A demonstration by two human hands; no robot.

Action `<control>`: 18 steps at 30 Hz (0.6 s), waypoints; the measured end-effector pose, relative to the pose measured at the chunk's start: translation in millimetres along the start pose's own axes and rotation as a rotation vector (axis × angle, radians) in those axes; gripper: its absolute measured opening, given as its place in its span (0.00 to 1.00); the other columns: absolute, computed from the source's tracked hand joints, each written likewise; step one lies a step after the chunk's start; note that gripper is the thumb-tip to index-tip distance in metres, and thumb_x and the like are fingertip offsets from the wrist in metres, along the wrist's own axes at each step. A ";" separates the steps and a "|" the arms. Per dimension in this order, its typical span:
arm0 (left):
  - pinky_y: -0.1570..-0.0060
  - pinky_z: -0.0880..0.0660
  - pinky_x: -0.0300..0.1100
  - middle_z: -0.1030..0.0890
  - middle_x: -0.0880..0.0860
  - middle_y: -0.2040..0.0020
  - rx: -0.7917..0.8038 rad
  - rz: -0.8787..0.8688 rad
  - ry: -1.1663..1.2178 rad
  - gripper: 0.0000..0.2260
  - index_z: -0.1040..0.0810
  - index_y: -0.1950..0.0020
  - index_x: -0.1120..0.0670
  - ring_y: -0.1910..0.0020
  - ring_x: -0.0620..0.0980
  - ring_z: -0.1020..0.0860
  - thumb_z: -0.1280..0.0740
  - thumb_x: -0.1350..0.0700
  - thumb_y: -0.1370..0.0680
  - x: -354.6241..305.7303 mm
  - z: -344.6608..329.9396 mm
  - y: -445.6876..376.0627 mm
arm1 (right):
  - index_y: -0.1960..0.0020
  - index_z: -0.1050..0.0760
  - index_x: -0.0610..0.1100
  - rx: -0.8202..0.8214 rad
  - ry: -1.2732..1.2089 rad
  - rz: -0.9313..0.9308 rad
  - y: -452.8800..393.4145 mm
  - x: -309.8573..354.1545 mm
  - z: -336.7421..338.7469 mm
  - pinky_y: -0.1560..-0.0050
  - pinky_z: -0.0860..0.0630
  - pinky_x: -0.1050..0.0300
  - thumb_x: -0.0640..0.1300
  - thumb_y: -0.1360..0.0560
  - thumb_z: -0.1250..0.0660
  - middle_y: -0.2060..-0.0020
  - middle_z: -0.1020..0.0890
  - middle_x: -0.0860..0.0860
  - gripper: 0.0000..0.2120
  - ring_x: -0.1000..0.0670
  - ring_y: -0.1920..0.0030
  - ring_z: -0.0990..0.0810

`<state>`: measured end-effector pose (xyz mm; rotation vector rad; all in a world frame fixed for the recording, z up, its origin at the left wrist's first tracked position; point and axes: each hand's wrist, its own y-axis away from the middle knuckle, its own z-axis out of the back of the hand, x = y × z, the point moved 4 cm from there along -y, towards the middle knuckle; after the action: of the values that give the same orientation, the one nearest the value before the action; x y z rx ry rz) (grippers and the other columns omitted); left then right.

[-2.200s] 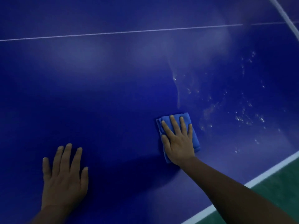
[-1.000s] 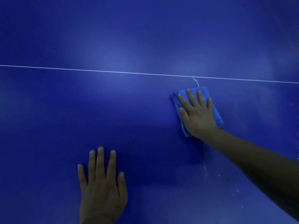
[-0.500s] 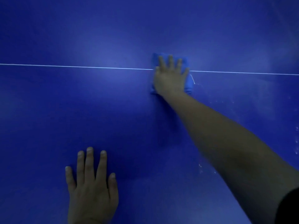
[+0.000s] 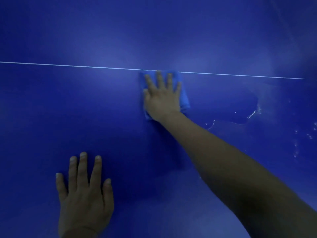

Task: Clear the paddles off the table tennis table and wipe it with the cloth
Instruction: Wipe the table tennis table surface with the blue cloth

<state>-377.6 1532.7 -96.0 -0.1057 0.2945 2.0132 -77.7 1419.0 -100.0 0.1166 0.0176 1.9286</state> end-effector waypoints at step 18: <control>0.23 0.61 0.59 0.45 0.58 0.19 0.013 -0.005 -0.014 0.29 0.40 0.20 0.55 0.19 0.57 0.52 0.52 0.43 0.19 -3.3 3.2 -0.3 | 0.20 0.43 0.57 -0.035 0.016 -0.005 29.0 -119.9 2.9 0.26 0.51 0.31 0.59 0.18 0.52 0.20 0.42 0.49 0.27 0.38 0.20 0.46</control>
<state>-375.7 1530.8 -92.3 -0.0841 0.2987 2.0056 -62.7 1296.6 -103.9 0.0783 -0.0053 1.9241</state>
